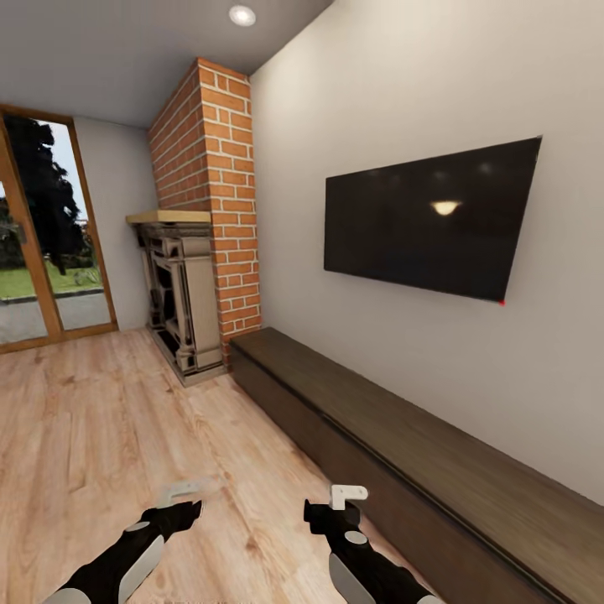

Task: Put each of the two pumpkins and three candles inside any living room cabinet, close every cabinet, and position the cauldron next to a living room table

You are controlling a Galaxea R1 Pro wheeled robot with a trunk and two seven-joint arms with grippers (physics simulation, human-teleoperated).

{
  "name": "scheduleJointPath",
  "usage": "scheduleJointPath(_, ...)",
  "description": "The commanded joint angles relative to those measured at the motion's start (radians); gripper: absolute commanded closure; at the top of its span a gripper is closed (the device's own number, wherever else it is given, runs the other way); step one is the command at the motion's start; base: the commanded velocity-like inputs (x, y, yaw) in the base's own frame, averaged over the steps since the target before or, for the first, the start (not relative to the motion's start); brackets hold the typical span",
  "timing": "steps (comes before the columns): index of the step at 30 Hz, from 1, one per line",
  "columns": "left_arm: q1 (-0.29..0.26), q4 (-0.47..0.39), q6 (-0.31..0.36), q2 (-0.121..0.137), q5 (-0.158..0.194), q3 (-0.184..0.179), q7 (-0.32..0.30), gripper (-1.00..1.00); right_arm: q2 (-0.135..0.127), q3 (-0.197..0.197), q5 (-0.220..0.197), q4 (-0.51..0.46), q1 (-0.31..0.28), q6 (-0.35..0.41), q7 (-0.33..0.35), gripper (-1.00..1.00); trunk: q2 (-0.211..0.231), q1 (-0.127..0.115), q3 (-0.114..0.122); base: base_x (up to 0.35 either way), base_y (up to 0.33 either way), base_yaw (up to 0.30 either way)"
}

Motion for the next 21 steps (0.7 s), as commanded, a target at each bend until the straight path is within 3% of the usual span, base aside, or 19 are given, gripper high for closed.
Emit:
scheduleJointPath(1,-0.001,-0.002,0.004,0.001,0.009,-0.008,0.009,-1.0,-0.001,0.009,-0.01,-0.001,-0.001,-0.002,-0.008,-1.0,0.007,-0.004,0.002,0.0,0.0,0.275)
scheduleJointPath(21,-0.001,-0.004,0.004,0.001,0.01,-0.008,0.009,-1.0,-0.001,0.011,-0.01,-0.001,-0.001,-0.002,-0.006,-1.0,0.147,-0.081,0.065,0.0,0.0,0.276)
